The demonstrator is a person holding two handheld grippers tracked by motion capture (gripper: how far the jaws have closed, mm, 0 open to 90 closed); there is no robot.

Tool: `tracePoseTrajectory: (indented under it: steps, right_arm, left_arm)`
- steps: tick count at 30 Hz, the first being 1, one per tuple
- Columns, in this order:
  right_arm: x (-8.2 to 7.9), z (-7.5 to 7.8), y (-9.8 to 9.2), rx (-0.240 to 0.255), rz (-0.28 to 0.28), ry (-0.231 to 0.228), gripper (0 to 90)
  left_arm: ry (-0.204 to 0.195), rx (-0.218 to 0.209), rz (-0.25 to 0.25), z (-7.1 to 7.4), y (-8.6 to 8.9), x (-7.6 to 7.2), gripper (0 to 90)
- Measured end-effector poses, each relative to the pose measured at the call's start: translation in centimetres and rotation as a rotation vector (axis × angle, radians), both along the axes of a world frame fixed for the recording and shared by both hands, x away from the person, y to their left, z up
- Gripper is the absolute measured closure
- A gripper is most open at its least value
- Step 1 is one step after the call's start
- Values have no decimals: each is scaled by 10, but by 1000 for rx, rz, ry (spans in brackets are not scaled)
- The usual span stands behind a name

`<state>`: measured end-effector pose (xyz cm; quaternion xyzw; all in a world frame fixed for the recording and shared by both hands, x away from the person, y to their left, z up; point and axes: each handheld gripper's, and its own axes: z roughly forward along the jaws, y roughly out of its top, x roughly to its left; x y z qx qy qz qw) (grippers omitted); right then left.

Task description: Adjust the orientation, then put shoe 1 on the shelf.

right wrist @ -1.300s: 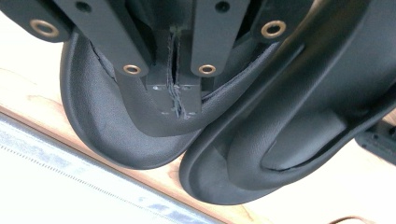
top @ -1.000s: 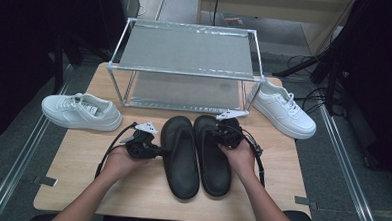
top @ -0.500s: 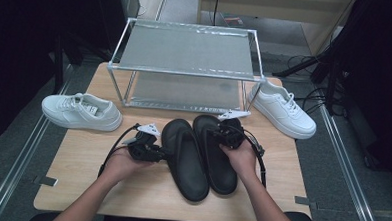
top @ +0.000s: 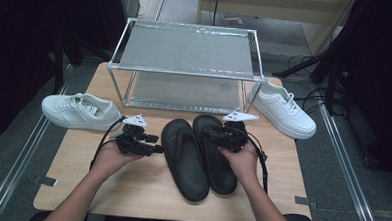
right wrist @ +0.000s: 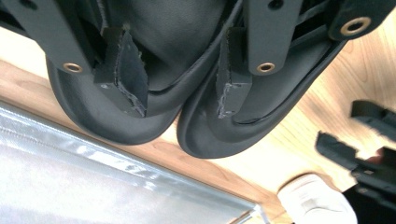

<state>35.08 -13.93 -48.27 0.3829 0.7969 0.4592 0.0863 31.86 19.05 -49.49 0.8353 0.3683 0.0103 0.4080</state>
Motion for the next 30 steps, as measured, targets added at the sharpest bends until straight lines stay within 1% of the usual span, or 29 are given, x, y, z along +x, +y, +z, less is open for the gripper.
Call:
tracePoseTrajectory:
  steps: [1,3,4,6,8,9,10,14,18,21,23,24,25,26,28,30]
  right_arm:
    - [-2,0,1,-2,4,-7,526]
    - [-6,-2,3,-8,13,11,512]
    - [-6,-2,3,-8,13,11,512]
    - [-11,-2,5,12,16,8,497]
    - [-12,-2,5,17,17,7,491]
    - [-15,-3,6,21,20,15,474]
    - [-15,-3,6,21,20,15,474]
    - [-21,-5,7,15,22,25,440]
    - [-29,-6,7,26,10,35,417]
    - [-31,-7,7,18,-3,34,394]
    - [-32,-8,8,2,-10,23,381]
    - [-33,-8,8,1,-11,18,377]
    - [-34,-8,7,1,-21,23,372]
    - [-35,-9,7,1,-27,26,366]
    - [-36,-10,7,2,-28,21,364]
    - [-39,-11,8,-10,-32,24,349]
  left_arm:
    - [-4,3,6,0,1,1,435]
    - [-10,7,8,1,3,2,414]
    - [-15,3,10,2,4,2,414]
    - [-19,-4,13,3,5,4,401]
    - [-24,-7,14,4,6,5,399]
    - [-23,-5,16,4,7,6,397]
    - [-24,0,15,5,7,7,397]
    - [-28,-6,14,6,6,11,395]
    - [-29,0,5,7,4,15,395]
    - [-37,-12,2,7,2,17,395]
    - [-38,-20,-1,7,1,18,395]
    - [-32,-12,-2,7,0,20,395]
    - [-32,-7,-6,8,-1,21,395]
    - [-36,-14,-5,8,-1,22,395]
    - [-32,-14,-9,9,-3,24,395]
    - [-24,-7,-11,8,-4,26,395]
